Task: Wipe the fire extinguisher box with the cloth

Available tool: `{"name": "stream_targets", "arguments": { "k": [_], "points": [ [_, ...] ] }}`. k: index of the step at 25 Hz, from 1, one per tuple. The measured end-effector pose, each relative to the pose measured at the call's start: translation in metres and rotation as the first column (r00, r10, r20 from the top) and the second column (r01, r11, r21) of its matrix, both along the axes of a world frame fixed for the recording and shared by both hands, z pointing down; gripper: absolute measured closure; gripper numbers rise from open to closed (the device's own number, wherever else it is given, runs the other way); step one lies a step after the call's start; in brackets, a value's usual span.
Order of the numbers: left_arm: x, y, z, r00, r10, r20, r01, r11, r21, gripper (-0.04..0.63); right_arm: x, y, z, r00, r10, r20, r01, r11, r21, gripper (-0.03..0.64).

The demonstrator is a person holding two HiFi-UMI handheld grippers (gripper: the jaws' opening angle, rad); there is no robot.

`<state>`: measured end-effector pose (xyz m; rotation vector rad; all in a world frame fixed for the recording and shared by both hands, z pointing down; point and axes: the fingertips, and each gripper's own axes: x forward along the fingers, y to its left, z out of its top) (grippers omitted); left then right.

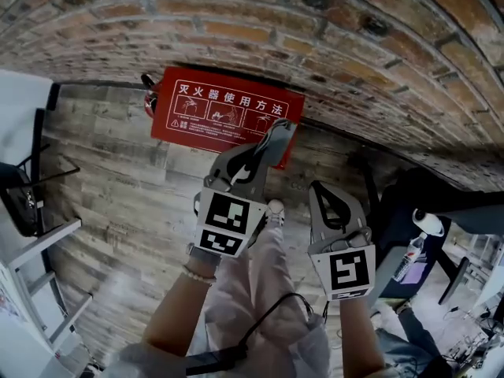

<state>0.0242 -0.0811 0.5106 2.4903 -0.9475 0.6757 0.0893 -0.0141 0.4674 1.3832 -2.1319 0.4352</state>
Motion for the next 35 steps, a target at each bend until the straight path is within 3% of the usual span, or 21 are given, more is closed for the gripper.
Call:
{"name": "stream_targets", "arguments": {
  "k": [11, 20, 35],
  "points": [
    [0.029, 0.038, 0.064, 0.999, 0.005, 0.049, 0.002, 0.991, -0.137, 0.586, 0.024, 0.018, 0.009, 1.0, 0.026, 0.014, -0.026, 1.0, -0.015, 0.607],
    [0.022, 0.034, 0.101, 0.986, -0.036, 0.163, 0.058, 0.989, -0.135, 0.586, 0.017, 0.022, 0.011, 0.999, -0.011, 0.03, 0.011, 1.0, -0.019, 0.607],
    [0.003, 0.025, 0.113, 0.982, -0.06, 0.18, 0.086, 0.986, -0.143, 0.586, 0.0, 0.021, 0.015, 0.998, -0.05, 0.032, 0.051, 0.998, -0.033, 0.607]
  ]
}}
